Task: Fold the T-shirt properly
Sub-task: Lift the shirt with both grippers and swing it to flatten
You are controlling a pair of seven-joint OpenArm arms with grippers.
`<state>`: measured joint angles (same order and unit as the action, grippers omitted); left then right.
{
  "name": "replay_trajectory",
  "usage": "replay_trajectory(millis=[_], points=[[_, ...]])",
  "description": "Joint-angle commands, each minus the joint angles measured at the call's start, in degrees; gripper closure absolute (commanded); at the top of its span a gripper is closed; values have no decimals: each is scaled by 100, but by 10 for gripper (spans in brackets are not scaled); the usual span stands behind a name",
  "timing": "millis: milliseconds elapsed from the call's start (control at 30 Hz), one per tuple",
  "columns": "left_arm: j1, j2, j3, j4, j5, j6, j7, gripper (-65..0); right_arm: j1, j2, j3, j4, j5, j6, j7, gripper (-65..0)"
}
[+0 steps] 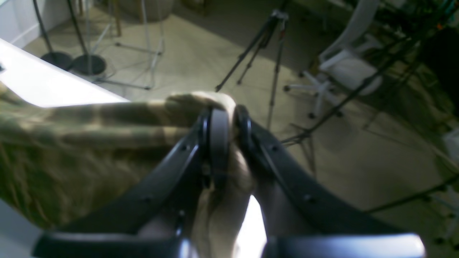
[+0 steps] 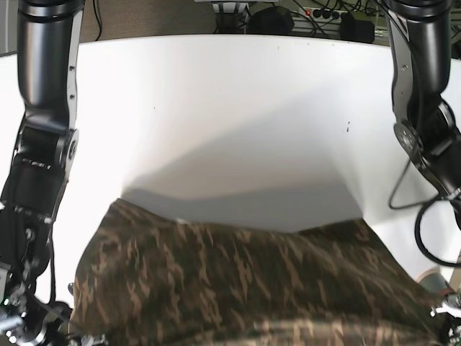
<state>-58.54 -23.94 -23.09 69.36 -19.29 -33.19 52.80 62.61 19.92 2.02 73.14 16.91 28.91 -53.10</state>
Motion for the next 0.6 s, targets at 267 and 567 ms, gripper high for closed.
replay_trajectory(millis=[267,567], points=[[-1192,-432,450,-611,-115,-8,-713,0,1219,113,4,-216,81,-38,-31,-19],[-102,-520,459,242,-115,-17,-695,0,478,377,400,620,98,-29,-365,-19]])
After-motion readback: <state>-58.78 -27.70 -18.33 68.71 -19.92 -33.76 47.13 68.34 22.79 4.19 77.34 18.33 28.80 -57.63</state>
